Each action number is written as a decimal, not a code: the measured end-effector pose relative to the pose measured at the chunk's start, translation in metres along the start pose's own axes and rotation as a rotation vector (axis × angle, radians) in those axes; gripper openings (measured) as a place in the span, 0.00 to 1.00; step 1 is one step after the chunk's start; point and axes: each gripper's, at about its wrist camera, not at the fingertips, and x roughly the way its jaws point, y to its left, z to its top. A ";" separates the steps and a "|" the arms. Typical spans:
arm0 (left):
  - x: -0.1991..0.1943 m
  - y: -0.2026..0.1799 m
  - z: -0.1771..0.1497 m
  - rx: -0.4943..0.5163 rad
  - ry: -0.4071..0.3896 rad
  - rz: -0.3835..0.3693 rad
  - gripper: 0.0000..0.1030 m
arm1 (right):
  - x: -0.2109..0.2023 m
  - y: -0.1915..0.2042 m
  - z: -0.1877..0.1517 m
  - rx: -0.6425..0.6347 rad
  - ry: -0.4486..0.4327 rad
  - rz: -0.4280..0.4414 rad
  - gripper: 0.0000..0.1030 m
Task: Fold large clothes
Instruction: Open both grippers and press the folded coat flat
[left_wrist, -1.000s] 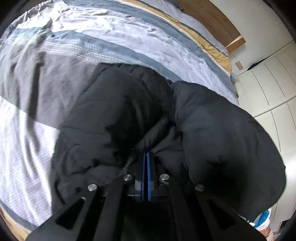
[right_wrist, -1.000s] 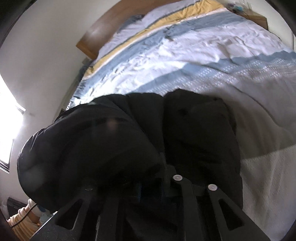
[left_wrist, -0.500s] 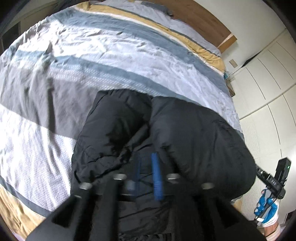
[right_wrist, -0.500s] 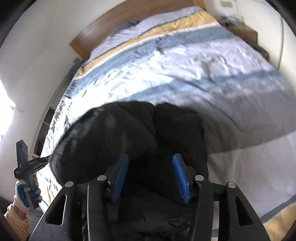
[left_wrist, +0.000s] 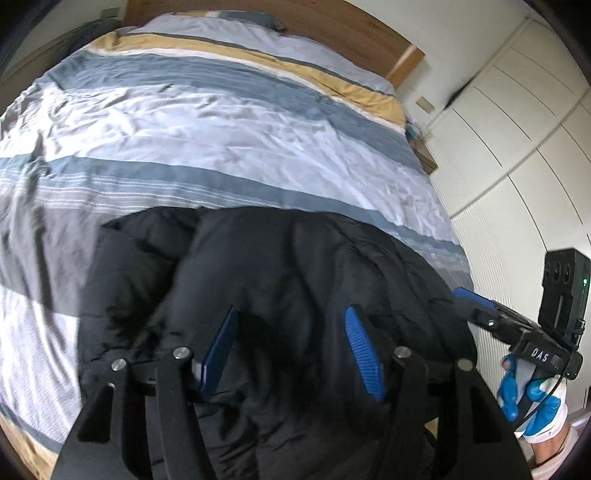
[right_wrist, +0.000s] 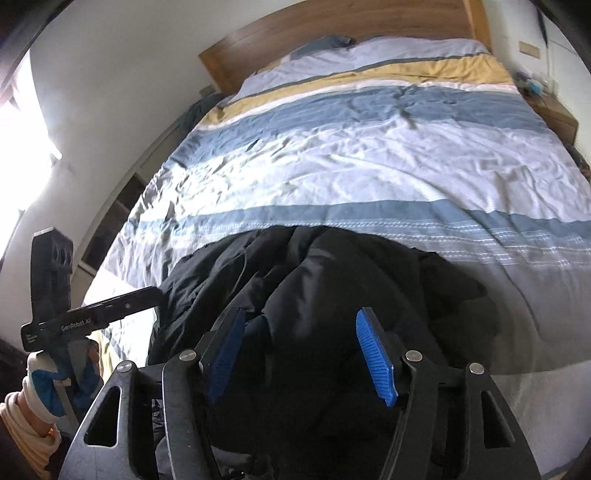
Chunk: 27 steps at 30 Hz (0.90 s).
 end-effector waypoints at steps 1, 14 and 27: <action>0.008 -0.005 -0.002 0.018 0.008 0.005 0.57 | 0.005 0.001 -0.002 -0.011 0.011 -0.007 0.63; 0.069 0.013 -0.064 0.124 0.048 0.138 0.57 | 0.067 -0.035 -0.058 -0.089 0.144 -0.082 0.63; 0.066 0.017 -0.095 0.148 0.059 0.179 0.58 | 0.060 -0.039 -0.087 -0.108 0.155 -0.106 0.63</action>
